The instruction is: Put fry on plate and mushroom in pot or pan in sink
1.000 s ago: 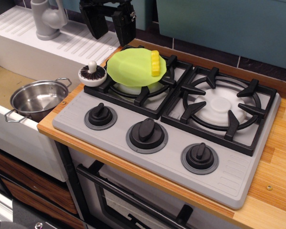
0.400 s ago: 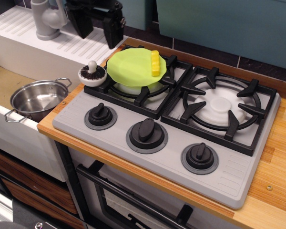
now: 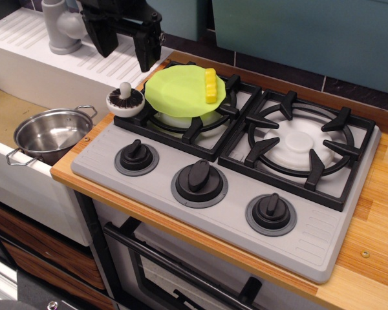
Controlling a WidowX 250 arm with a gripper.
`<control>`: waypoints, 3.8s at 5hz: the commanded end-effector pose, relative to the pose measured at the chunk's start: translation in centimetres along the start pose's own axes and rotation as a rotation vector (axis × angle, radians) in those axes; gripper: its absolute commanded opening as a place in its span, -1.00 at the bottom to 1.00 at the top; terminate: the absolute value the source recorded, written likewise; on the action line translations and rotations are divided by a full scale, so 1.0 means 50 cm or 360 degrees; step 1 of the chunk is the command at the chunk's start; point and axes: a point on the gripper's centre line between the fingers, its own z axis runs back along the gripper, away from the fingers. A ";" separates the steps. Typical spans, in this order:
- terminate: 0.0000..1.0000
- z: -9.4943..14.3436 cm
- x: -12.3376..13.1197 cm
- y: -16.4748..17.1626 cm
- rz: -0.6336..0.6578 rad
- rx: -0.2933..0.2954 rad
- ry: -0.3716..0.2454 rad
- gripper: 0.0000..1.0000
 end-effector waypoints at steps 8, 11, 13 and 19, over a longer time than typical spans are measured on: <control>-1.00 -0.087 -0.017 0.056 0.0141 0.0048 -0.0184 1.00; -1.00 -0.105 -0.022 0.050 0.0155 0.0023 -0.0175 1.00; -1.00 -0.096 -0.023 0.037 0.0196 0.0034 -0.0106 -1.00; -1.00 -0.013 -0.051 0.182 0.0057 -0.0083 0.0041 -1.00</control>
